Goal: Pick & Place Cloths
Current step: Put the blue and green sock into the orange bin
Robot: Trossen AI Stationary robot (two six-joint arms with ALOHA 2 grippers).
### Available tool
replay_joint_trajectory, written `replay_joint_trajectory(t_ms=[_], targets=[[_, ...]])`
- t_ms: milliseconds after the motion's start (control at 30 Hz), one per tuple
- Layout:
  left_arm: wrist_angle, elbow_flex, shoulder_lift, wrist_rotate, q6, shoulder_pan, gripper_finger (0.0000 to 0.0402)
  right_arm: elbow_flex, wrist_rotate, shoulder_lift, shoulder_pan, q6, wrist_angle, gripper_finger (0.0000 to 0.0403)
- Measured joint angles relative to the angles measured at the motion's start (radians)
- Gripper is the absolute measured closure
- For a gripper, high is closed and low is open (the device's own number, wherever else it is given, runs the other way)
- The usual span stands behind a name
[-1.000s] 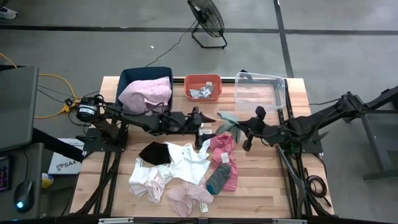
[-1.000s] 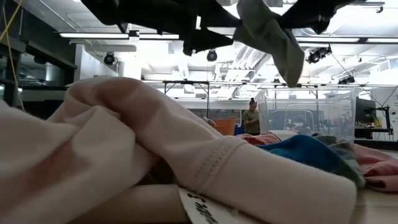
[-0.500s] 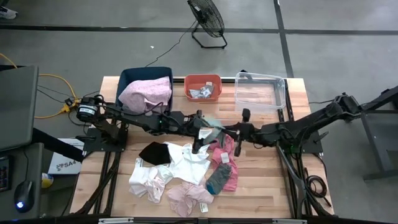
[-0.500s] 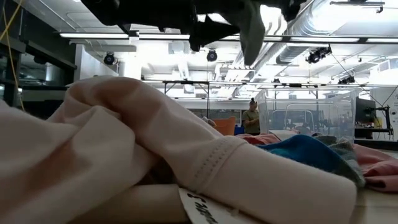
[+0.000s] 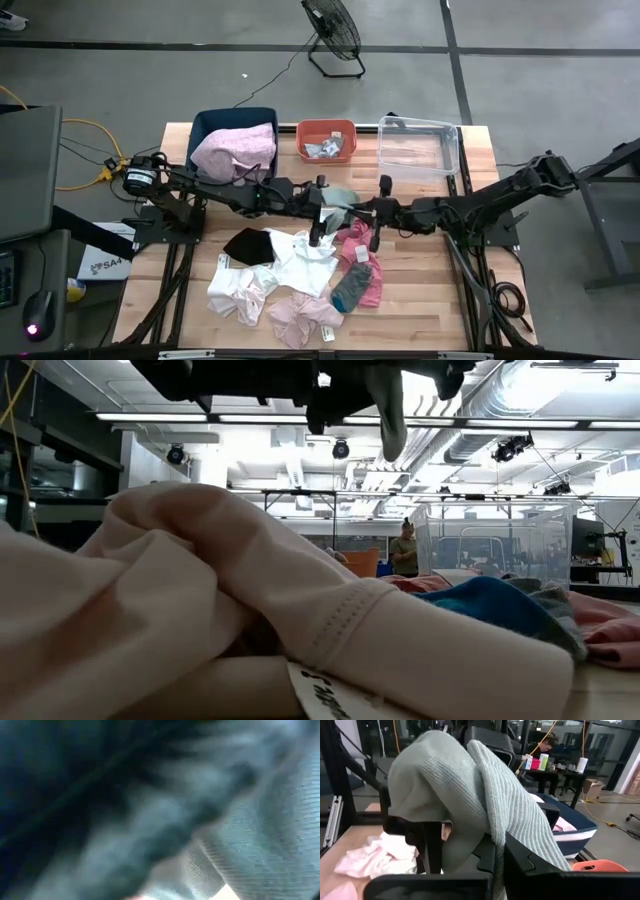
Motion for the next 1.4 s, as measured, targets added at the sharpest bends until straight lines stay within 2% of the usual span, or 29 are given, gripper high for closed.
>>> replay_joint_trajectory(t_ms=[200, 367, 467, 700, 1000, 1133, 1233, 1400], targets=[[0.015, 0.000, 0.000, -0.013, -0.004, 0.000, 0.0094, 0.000, -0.009, 0.008, -0.008, -0.006, 0.062, 0.0398], [0.015, 0.000, 0.000, -0.091, -0.007, 0.000, 0.0096, 0.000, -0.053, 0.047, -0.026, -0.005, 0.145, 0.0398], [0.009, 0.000, 0.000, -0.109, -0.026, 0.000, 0.0109, 0.000, -0.054, 0.067, -0.029, -0.006, 0.157, 0.0398], [-0.012, 0.000, 0.000, -0.116, -0.027, 0.002, 0.0193, 0.000, -0.054, 0.073, -0.029, -0.006, 0.170, 0.0398], [-0.073, 0.000, 0.000, -0.174, -0.027, 0.002, 0.0379, 0.000, -0.046, 0.074, -0.029, -0.007, 0.153, 0.0398], [-0.077, 0.001, 0.000, -0.183, -0.019, 0.002, 0.0383, 0.000, -0.036, 0.074, -0.029, -0.007, 0.142, 0.0390], [-0.084, 0.001, 0.000, -0.188, -0.019, 0.003, 0.0392, 0.000, 0.016, 0.073, -0.028, 0.012, 0.126, 0.0372], [-0.092, 0.001, 0.000, -0.190, -0.019, 0.003, 0.0394, 0.000, -0.048, 0.070, -0.027, 0.070, 0.070, 0.0336]])
